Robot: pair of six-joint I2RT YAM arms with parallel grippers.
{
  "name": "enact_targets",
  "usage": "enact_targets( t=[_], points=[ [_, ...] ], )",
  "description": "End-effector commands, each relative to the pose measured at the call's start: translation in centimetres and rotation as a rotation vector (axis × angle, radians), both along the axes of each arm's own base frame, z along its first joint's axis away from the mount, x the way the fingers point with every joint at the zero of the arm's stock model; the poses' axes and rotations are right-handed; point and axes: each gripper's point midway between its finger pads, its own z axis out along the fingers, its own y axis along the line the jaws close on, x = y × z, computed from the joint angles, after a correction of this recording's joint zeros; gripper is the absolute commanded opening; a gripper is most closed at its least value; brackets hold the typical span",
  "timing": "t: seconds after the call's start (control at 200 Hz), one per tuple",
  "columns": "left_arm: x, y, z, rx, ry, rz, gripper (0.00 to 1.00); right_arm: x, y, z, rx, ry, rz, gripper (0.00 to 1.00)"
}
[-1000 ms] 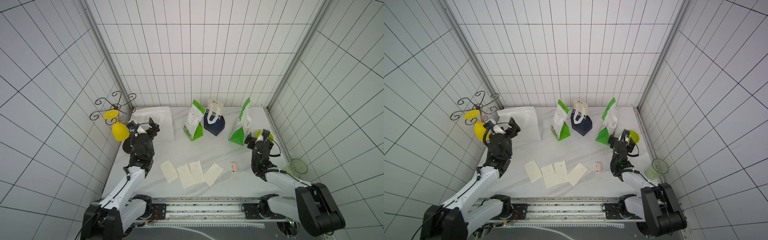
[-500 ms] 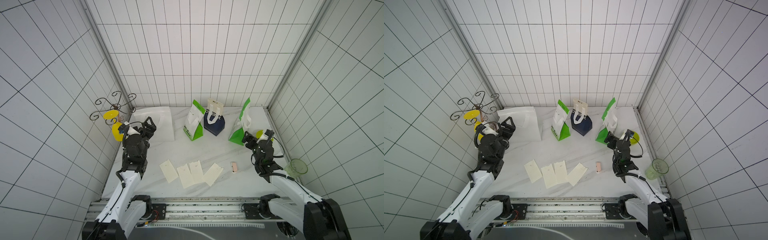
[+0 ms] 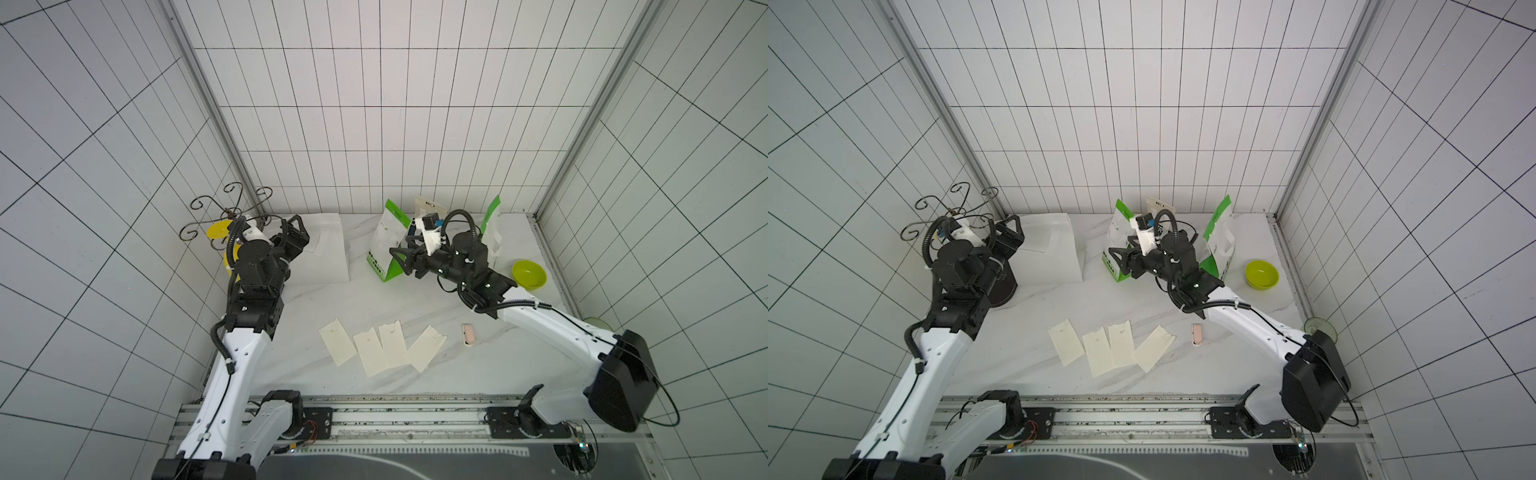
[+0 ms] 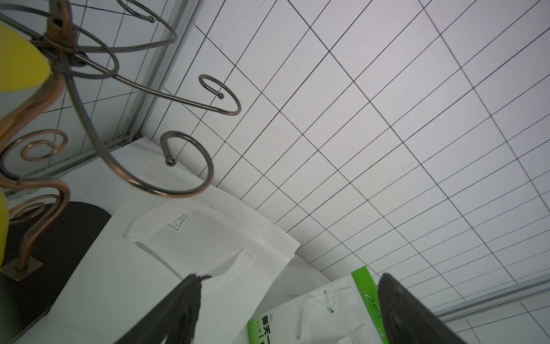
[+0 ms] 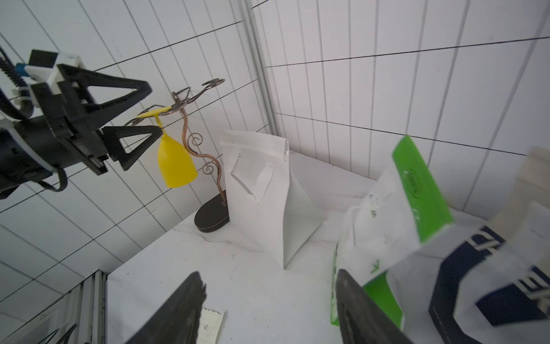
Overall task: Staple the receipts to the bags
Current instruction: Move the takeout bag to the center of the board.
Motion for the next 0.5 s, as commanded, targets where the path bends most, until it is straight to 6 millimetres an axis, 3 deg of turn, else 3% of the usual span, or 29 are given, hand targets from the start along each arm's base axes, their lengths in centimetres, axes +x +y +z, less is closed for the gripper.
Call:
enact_targets(
  t=[0.0,0.295,0.495],
  points=[
    [0.2,0.4,-0.4,0.030,0.054,0.007,0.91,-0.4,4.4,3.4,-0.040,-0.096,0.131,0.68],
    [0.5,0.2,-1.2,-0.001,0.061,-0.002,0.94,5.4,11.7,3.5,-0.014,-0.107,0.162,0.65],
    [0.9,-0.4,-1.4,-0.008,0.065,-0.033,0.94,10.5,14.4,2.3,0.008,-0.116,0.096,0.65]
  ],
)
